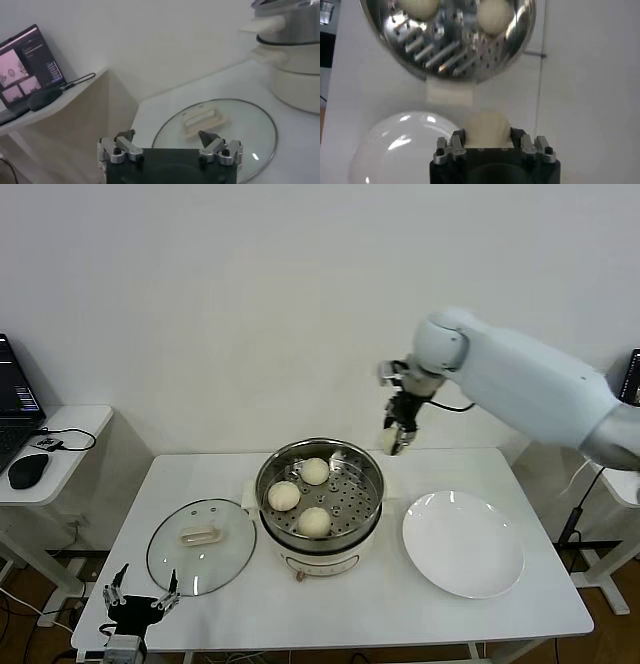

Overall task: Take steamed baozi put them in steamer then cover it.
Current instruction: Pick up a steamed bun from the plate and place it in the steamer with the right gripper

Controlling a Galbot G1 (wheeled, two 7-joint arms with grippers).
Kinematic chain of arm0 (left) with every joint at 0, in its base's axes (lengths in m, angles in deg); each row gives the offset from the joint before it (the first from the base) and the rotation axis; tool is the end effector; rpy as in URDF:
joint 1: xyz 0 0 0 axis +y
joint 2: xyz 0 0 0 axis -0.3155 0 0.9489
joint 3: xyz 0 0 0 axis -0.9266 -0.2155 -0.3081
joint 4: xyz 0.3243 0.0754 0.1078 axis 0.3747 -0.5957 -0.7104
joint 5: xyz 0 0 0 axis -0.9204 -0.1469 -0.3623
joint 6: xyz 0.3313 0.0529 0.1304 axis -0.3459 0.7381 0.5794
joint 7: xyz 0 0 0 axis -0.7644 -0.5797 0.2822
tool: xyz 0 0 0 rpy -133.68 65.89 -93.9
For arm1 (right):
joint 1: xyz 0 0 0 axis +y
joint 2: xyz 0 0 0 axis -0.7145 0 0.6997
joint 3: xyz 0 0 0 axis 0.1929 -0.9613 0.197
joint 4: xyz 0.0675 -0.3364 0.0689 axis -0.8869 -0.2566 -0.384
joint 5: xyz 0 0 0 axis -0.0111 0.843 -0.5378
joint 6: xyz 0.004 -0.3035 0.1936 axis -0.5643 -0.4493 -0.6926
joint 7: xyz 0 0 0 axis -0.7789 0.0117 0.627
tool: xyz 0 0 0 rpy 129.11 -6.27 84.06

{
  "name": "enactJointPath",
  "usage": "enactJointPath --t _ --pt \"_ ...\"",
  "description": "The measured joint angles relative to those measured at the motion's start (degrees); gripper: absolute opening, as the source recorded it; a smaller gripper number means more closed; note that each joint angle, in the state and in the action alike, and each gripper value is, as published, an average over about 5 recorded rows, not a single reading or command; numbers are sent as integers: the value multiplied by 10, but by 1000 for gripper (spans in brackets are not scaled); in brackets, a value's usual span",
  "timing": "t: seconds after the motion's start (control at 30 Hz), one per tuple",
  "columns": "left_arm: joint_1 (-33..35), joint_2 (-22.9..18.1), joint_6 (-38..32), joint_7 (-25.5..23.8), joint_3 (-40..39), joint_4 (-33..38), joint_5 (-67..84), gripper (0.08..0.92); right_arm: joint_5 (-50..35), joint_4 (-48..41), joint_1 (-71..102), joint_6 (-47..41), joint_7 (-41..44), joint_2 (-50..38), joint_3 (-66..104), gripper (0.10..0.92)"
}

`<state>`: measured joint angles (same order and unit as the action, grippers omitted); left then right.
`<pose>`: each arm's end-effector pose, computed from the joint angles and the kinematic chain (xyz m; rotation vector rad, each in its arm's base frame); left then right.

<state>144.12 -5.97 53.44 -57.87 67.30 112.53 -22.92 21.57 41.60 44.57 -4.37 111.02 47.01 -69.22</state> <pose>0.1493 0.1022 -0.3206 0.1976 -2.7496 -0.5835 0.5958 0.0624 0.0072 1.3834 -1.3222 1.4882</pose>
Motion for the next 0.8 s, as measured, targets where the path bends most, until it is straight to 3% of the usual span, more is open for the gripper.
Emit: enactJointPath --t 0.37,0.8 --pt "-3 -2 0 -2 0 7 2 823 -12 2 2 -17 -7 66 -34 568" --pt "-9 0 1 -2 5 -1 10 823 18 2 48 -26 -14 83 -50 568"
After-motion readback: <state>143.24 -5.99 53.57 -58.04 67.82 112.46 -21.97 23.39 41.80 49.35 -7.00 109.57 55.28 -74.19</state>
